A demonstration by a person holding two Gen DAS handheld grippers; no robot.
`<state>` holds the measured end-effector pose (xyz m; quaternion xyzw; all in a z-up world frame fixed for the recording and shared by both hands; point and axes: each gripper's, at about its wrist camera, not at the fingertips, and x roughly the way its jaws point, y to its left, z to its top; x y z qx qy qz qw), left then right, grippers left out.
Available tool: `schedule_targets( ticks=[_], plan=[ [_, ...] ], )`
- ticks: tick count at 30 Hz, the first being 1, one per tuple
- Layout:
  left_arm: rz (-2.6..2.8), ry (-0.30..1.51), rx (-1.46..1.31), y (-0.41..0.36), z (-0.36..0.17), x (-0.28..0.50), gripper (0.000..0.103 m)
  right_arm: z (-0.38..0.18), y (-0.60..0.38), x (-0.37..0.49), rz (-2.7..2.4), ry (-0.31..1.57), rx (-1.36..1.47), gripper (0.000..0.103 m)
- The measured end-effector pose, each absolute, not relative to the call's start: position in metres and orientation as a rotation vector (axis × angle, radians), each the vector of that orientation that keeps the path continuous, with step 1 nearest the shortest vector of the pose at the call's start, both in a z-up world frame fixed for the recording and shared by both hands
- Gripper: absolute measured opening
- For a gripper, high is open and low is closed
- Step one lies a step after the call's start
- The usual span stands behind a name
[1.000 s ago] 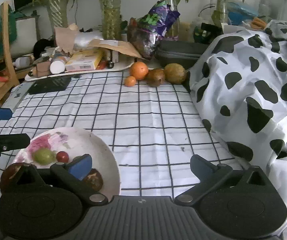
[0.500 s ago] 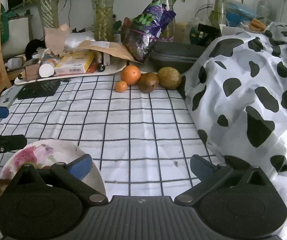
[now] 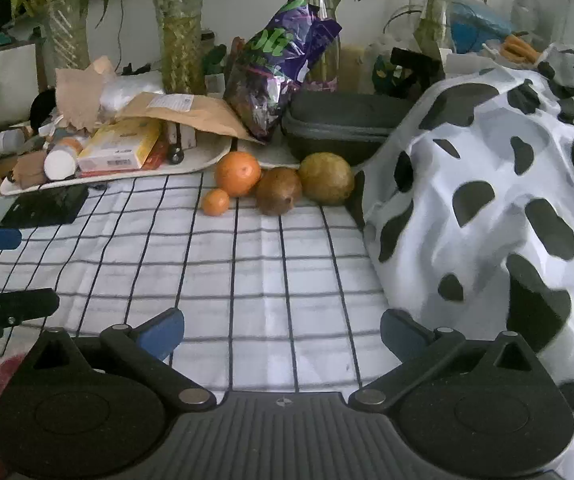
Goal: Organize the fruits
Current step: 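Grasp the small tangerine with the left gripper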
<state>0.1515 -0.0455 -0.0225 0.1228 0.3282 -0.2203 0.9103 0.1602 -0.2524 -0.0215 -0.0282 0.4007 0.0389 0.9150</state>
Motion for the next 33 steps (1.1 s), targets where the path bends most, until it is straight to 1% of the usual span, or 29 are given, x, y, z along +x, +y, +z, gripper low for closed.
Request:
schedule_targets(
  ticks=[12,16,20,21,22,23,27,30,33],
  plan=[
    [-0.500,0.645,0.262,-0.064,-0.043,0.210,0.076,-0.031,-0.259,0.214,0.087,0.818,-0.079,0.103],
    [-0.514,0.632,0.264,-0.073,-0.054,0.229,0.067,-0.038,-0.261,0.232,0.090,0.826,-0.083,0.103],
    [-0.533,0.626,0.268,-0.084,-0.067,0.245,0.066,-0.046,-0.263,0.247,0.107,0.828,-0.086,0.103],
    [-0.535,0.624,0.273,-0.087,-0.069,0.249,0.063,-0.048,-0.264,0.251,0.110,0.831,-0.085,0.103],
    [-0.537,0.624,0.277,-0.090,-0.072,0.252,0.057,-0.051,-0.264,0.254,0.114,0.833,-0.082,0.103],
    [-0.540,0.627,0.279,-0.092,-0.075,0.256,0.056,-0.053,-0.265,0.258,0.119,0.835,-0.077,0.103],
    [-0.544,0.630,0.276,-0.096,-0.086,0.271,0.054,-0.060,-0.269,0.273,0.129,0.840,-0.037,0.103],
    [-0.544,0.638,0.259,-0.097,-0.092,0.283,0.042,-0.064,-0.271,0.282,0.134,0.837,-0.022,0.103],
    [-0.560,0.630,0.235,-0.096,-0.095,0.290,0.042,-0.065,-0.274,0.287,0.143,0.832,-0.012,0.103]
  ],
)
